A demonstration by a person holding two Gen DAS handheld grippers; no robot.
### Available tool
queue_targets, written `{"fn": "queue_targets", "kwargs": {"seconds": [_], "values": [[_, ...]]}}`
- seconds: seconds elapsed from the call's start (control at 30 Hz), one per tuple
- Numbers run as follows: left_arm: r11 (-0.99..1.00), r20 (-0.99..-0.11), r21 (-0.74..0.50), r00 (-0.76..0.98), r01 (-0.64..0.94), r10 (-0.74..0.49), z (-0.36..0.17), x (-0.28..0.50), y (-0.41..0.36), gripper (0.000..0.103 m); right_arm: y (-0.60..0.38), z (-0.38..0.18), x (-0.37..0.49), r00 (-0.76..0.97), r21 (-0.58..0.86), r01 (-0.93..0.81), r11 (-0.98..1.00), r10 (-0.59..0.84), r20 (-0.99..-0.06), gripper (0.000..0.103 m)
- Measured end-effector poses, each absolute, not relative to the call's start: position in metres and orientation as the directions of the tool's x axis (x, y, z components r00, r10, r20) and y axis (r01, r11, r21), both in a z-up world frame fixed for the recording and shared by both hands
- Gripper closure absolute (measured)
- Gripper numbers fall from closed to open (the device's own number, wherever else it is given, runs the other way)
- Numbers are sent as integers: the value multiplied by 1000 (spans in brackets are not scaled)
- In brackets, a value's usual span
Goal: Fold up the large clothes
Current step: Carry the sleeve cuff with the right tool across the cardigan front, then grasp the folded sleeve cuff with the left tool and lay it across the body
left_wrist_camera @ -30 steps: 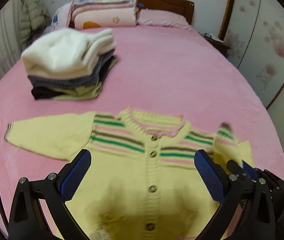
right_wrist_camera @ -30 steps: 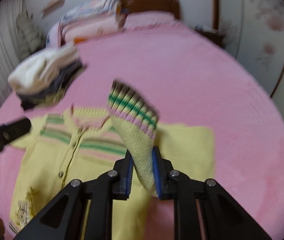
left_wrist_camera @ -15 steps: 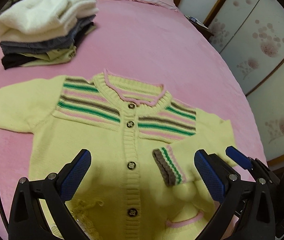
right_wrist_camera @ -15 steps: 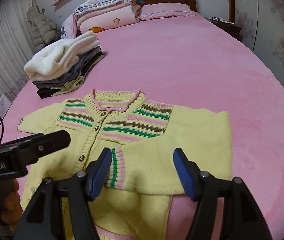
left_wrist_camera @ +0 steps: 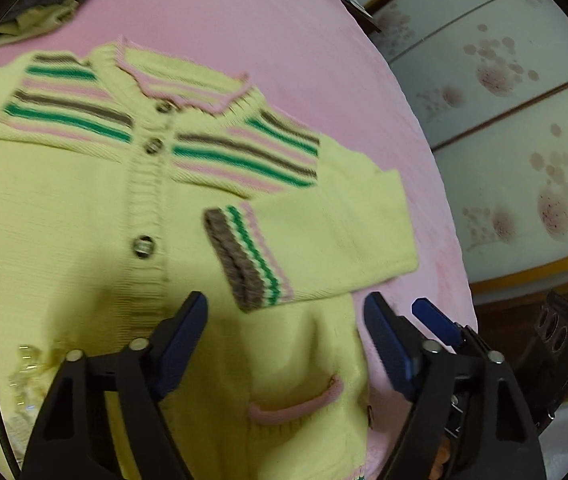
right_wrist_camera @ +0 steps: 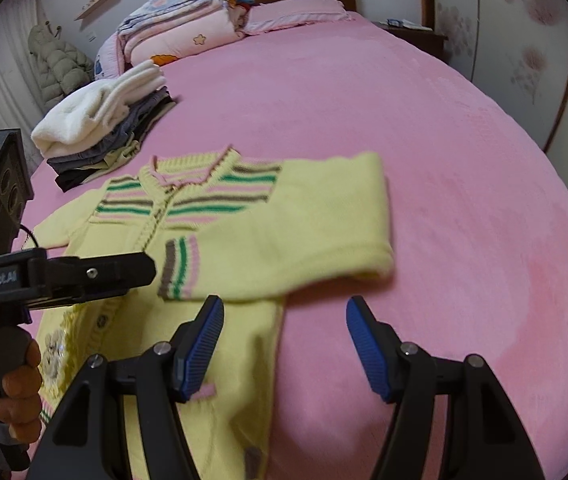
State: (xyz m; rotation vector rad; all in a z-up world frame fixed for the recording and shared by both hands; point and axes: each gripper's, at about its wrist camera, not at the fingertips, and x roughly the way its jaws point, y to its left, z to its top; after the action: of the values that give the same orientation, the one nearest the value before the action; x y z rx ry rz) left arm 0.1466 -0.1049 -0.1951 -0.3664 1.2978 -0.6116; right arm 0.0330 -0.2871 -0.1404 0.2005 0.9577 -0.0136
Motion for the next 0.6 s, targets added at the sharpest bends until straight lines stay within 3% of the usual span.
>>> {"fn": "queue_targets", "kwargs": {"seconds": [0.07, 0.5, 0.53, 0.6], "values": [[786, -780, -584, 129, 200, -612, -203, 148, -109, 33, -292, -144, 29, 571, 173, 115, 978, 77, -817, 39], [759, -746, -643, 138, 102, -651, -230, 166, -115, 33, -306, -158, 23, 563, 219, 145, 965, 102, -820, 39], [761, -748, -640, 142, 103, -648, -229, 168, -117, 40, -306, -158, 24, 563, 220, 146, 965, 102, -820, 39], [770, -757, -629, 142, 107, -638, -230, 171, -123, 68, -307, -159, 24, 564, 223, 147, 964, 103, -819, 39]]}}
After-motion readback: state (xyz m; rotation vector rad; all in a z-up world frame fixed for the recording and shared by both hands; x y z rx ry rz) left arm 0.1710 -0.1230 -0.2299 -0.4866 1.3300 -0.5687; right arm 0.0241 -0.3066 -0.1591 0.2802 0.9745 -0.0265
